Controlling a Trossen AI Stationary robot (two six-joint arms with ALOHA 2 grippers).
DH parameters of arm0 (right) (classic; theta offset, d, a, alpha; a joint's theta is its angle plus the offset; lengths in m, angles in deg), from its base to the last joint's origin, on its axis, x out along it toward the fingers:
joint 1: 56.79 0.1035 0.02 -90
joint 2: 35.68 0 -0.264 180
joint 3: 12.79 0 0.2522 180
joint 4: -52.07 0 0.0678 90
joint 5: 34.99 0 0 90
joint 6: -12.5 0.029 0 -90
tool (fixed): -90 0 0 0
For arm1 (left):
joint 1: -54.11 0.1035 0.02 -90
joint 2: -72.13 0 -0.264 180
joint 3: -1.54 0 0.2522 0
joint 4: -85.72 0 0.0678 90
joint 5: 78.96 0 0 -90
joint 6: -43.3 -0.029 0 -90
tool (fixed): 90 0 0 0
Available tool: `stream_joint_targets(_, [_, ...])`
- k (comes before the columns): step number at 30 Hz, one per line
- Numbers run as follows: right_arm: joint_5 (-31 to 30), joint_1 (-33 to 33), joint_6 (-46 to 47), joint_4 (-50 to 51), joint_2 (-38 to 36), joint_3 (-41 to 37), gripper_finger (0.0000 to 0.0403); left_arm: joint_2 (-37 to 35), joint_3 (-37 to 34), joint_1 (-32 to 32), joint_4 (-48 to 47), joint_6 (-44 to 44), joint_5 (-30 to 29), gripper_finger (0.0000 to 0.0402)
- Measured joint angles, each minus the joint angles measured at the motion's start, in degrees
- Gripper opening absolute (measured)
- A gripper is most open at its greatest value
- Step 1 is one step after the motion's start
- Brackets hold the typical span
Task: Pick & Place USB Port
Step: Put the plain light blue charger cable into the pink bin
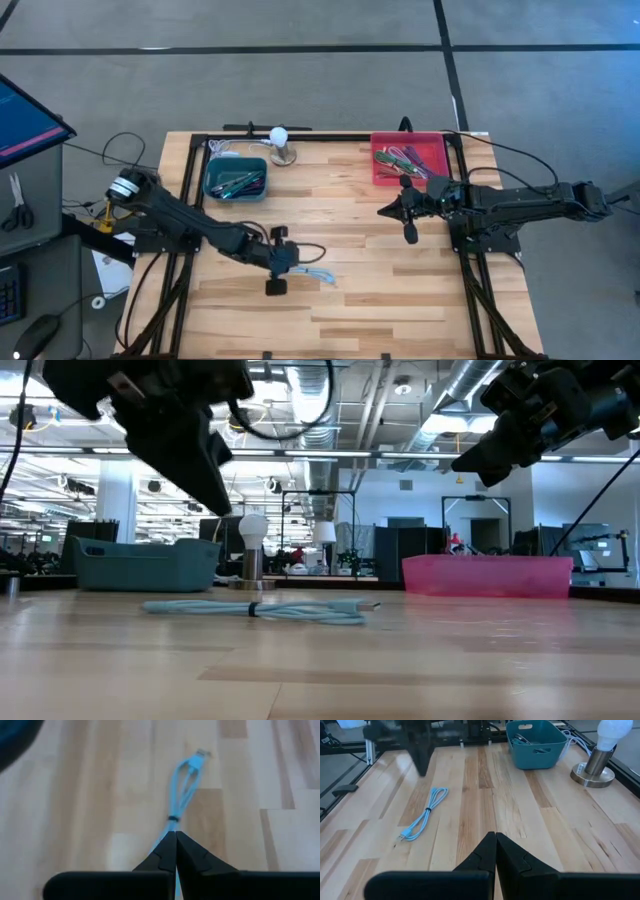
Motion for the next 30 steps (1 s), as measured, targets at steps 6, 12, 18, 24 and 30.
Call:
stream_joint_targets(6, [0.0, 0.0, 0.0, 0.0, 0.0, 0.0, 0.0, 5.97, 0.0, 0.11, 2.88, 0.11, 2.67, 0.0037])
stream_joint_targets(12, [0.0, 0.0, 0.0, 0.0, 0.0, 0.0, 0.0, 7.07, 0.02, 0.68, 3.53, 1.85, 2.72, 0.0107])
stream_joint_targets(18, [0.0, 0.0, 0.0, 0.0, 0.0, 0.0, 0.0, 7.07, 0.02, 1.99, 6.41, 1.66, 2.69, 0.017])
stream_joint_targets(24, [0.0, 0.0, 0.0, 0.0, 0.0, 0.0, 0.0, 7.07, 0.02, 2.76, 6.84, 1.35, 2.65, 0.0186])
stream_joint_targets(30, [0.0, 0.0, 0.0, 0.0, 0.0, 0.0, 0.0, 7.34, 0.08, 2.7, 7.96, 1.42, 2.76, 0.0167])
